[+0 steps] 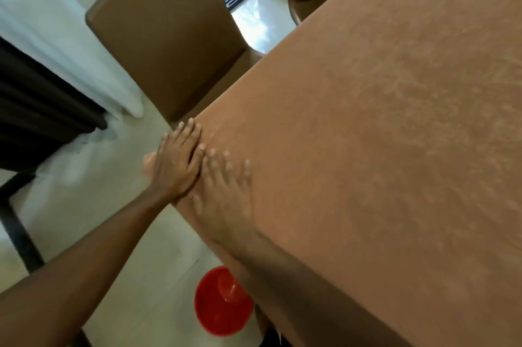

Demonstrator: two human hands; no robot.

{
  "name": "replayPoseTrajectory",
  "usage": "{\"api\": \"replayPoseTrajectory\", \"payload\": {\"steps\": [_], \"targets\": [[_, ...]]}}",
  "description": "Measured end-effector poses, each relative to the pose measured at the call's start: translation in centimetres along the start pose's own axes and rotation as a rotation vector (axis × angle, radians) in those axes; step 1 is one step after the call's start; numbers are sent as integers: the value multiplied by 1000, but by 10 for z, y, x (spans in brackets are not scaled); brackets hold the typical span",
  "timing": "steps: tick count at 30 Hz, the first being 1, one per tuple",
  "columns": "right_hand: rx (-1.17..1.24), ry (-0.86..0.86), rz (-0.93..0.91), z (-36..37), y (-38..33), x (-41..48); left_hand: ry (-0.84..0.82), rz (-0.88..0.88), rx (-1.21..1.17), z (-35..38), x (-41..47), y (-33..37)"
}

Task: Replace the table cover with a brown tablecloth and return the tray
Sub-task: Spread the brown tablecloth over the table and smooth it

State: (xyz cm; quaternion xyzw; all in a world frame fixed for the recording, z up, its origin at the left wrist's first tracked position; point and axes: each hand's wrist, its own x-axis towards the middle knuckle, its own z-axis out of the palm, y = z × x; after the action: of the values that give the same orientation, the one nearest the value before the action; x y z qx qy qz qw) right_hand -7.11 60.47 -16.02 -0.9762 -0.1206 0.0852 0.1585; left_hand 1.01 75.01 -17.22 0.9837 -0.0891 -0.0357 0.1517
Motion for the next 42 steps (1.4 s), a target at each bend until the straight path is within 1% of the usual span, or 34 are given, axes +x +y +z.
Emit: {"api": "replayPoseTrajectory", "payload": {"steps": [2,3,5,6,8,10,12,13,14,16,17,20,21,22,23,25,27,30,33,34,35,39,40,42], "targets": [[4,-38,-97,11,-28,-31,-50,-9,59,-7,-20,-22],[24,-35,-112,13,-30,-40,-64,-21,85,-11,-27,-31],[41,30,-103,8,-12,-49,-76,-35,105,-17,-37,-39],[30,79,-66,4,7,-51,-80,-29,100,-19,-41,-38],[8,144,103,-12,57,-60,-81,25,69,-21,-50,-25],[-4,180,303,-29,114,-79,-73,125,13,-17,-58,3],[-37,138,466,-36,161,-108,-64,211,-57,-7,-65,37],[-76,115,497,-34,174,-128,-59,251,-94,-1,-69,56],[-103,88,491,-30,179,-150,-57,278,-133,5,-74,75],[-115,35,406,-16,169,-199,-65,310,-220,19,-82,114],[-108,7,344,-9,157,-230,-70,321,-264,27,-89,137],[-120,-11,47,14,111,-305,-87,345,-342,51,-108,192],[-122,-21,-22,17,109,-326,-99,357,-361,61,-118,213],[-93,-14,-44,17,113,-337,-104,354,-376,69,-126,228],[-30,14,-11,10,123,-341,-101,341,-393,77,-135,243],[68,101,149,-8,160,-340,-91,313,-428,92,-154,275],[35,165,288,-29,208,-333,-88,293,-443,104,-173,302],[-39,206,443,-53,278,-331,-56,264,-458,120,-200,345],[-37,157,523,-62,323,-356,-38,264,-471,132,-226,400],[-40,138,494,-61,334,-374,-36,254,-477,138,-236,424],[-50,125,421,-57,338,-391,-36,225,-478,145,-245,443],[-5,46,78,-40,344,-464,-13,54,-441,174,-263,512],[-3,54,-11,-39,341,-471,-1,6,-421,177,-259,516],[23,40,-185,-41,359,-494,92,-112,-378,187,-259,535]]}}
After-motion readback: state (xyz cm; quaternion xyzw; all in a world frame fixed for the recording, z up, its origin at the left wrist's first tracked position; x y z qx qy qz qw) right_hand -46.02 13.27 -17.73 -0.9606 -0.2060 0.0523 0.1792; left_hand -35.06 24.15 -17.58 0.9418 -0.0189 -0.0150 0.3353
